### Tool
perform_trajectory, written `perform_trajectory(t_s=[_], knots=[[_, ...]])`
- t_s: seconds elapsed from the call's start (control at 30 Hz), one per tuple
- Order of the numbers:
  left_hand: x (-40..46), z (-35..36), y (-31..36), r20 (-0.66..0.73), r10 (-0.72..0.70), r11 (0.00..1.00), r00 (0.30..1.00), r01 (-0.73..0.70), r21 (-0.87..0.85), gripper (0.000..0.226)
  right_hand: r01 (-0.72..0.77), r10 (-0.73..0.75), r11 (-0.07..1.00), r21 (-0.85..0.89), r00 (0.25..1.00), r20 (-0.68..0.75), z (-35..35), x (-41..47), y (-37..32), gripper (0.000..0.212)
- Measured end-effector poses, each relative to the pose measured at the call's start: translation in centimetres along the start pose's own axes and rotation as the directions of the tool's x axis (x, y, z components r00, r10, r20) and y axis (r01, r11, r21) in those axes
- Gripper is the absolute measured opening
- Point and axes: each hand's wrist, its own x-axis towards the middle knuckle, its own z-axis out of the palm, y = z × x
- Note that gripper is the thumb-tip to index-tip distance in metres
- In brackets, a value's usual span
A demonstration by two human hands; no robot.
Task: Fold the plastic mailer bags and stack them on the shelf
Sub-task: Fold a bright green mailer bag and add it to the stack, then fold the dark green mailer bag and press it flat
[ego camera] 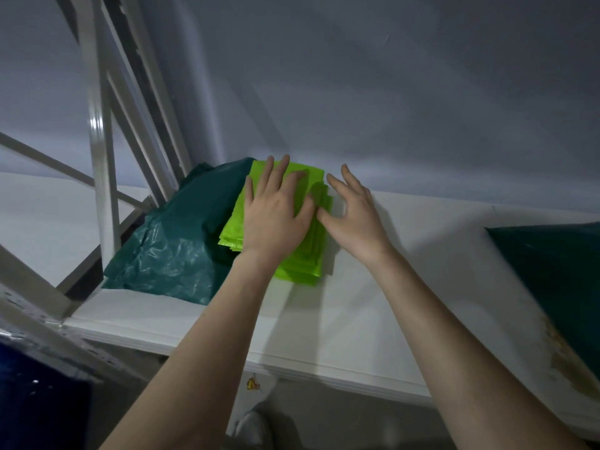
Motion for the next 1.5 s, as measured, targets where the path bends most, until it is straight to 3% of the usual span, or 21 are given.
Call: perform_trajectory(t_s=[0.47, 0.93, 1.07, 1.23, 1.43, 1.5], knots=[[-0.6, 4.7, 10.8, 0.163, 0.195, 0.973, 0.967, -0.17, -0.155, 0.048, -0.093, 0.072, 0.986, -0.139, 0.986, -0.152, -10.8, -3.3, 6.1, 0.06], [-5.3, 11.0, 21.3, 0.454, 0.338, 0.935, 0.825, -0.24, -0.26, 0.056, -0.321, 0.262, 0.906, -0.275, 0.937, -0.232, -20.3, -10.4, 14.6, 0.061], [-6.7, 13.1, 23.7, 0.505, 0.301, 0.943, 0.809, -0.174, -0.283, 0.057, -0.39, 0.329, 0.847, -0.362, 0.918, -0.22, -21.8, -12.2, 16.8, 0.064], [-7.9, 14.9, 25.9, 0.637, 0.198, 0.942, 0.745, 0.036, -0.335, 0.052, -0.517, 0.503, 0.755, -0.404, 0.851, -0.15, -22.8, -14.0, 19.9, 0.071], [-8.6, 16.9, 27.7, 0.719, 0.124, 0.839, 0.683, 0.315, -0.444, 0.047, -0.521, 0.572, 0.676, -0.521, 0.817, -0.074, -22.1, -14.3, 21.4, 0.071], [-8.9, 17.2, 28.2, 0.728, 0.095, 0.751, 0.679, 0.431, -0.501, 0.042, -0.508, 0.567, 0.671, -0.54, 0.821, -0.068, -21.9, -14.2, 21.3, 0.07]])
